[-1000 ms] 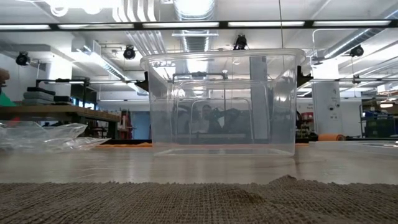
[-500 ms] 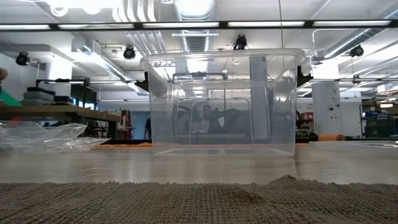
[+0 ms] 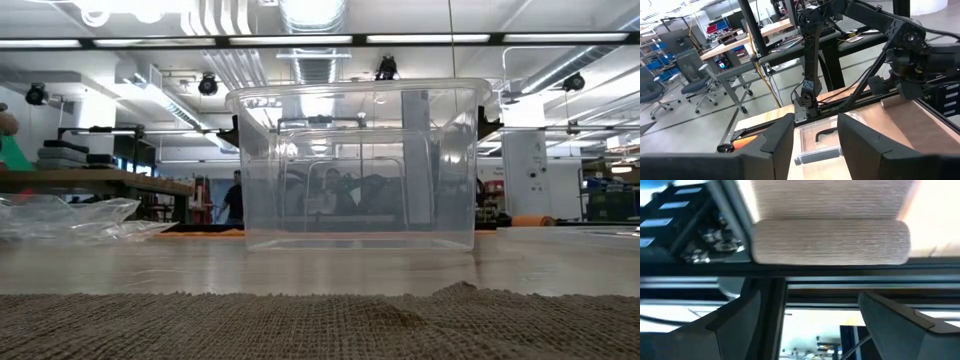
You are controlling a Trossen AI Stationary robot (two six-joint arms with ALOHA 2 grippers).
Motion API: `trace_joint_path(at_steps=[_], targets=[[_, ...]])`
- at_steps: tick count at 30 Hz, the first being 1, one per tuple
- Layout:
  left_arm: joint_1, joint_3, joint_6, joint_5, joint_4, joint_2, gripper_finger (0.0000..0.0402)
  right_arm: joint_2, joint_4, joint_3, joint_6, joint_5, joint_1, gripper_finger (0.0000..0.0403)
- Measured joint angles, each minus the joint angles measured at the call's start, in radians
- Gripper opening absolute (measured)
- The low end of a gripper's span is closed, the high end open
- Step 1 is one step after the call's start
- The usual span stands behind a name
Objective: Roll bandage
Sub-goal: Roll the brown bandage
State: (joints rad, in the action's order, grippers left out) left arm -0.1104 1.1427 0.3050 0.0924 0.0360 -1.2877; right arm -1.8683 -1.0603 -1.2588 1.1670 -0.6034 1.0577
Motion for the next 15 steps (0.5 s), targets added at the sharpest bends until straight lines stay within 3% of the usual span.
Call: trace_joint_path(at_steps=[8,15], targets=[[0.0,0.0,0.0,0.0,0.0,0.0,0.016,0.046,0.039,0.052,0.229,-0.05,-0.037,0.0332],[0.0,0.0,-0.004,0.001,0.0,0.0,0.0159,0.143,0.417,0.242,0.553,-0.08,-0.072,0.0313]])
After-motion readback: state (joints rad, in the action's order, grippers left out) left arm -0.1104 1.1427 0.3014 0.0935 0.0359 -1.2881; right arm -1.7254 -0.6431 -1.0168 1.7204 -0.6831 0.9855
